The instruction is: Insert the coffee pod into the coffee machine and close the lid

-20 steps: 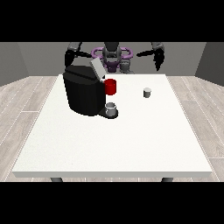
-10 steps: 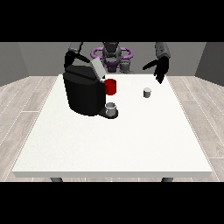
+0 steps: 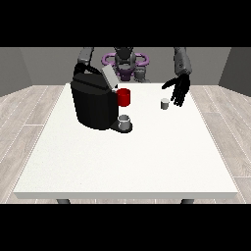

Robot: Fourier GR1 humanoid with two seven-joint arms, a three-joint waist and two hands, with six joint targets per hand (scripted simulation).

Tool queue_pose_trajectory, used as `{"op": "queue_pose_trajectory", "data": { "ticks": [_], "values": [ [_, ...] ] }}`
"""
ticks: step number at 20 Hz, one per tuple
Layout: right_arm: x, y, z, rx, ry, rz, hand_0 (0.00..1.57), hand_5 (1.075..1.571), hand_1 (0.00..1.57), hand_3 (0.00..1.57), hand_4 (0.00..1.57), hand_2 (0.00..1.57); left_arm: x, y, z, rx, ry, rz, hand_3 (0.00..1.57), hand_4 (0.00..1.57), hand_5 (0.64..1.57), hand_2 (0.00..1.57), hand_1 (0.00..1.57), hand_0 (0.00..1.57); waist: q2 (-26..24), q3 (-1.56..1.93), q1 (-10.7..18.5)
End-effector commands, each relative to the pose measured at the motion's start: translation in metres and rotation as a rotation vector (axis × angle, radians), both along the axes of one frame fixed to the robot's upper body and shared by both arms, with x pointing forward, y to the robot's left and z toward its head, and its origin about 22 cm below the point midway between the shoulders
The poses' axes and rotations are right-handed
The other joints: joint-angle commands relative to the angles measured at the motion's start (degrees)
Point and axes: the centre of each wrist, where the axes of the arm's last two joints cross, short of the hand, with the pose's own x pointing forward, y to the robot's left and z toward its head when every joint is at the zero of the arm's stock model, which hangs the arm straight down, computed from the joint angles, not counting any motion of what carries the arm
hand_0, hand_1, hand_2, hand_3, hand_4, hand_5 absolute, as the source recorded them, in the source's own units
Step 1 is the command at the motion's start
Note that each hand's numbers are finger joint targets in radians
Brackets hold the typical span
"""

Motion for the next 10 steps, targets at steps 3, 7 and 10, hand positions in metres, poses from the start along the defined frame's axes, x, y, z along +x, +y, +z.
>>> {"op": "queue_pose_trajectory", "data": {
  "ticks": [3, 7, 10],
  "values": [
    [0.004, -0.001, -0.019, 0.056, 0.040, 0.021, 0.00, 1.571, 0.00, 0.00, 0.00, 0.00, 0.014, -0.016, -0.014, 0.084, -0.013, -0.001, 0.00, 0.00, 1.571, 0.42, 0.00, 0.00, 0.65, 0.02, 0.40],
    [0.018, -0.003, -0.012, 0.066, 0.079, -0.021, 0.00, 1.571, 0.00, 0.00, 0.00, 0.00, 0.016, -0.039, -0.031, 0.122, -0.070, -0.053, 0.66, 0.00, 1.571, 0.97, 0.95, 0.95, -0.35, 0.02, 2.58],
    [0.011, 0.009, -0.018, 0.034, 0.072, 0.041, 0.00, 1.571, 0.00, 0.00, 0.00, 0.00, 0.020, -0.042, -0.033, 0.227, -0.113, -0.043, 0.82, 0.38, 1.571, 0.96, 0.89, 0.89, 0.62, 0.01, 0.99]
  ]
}}
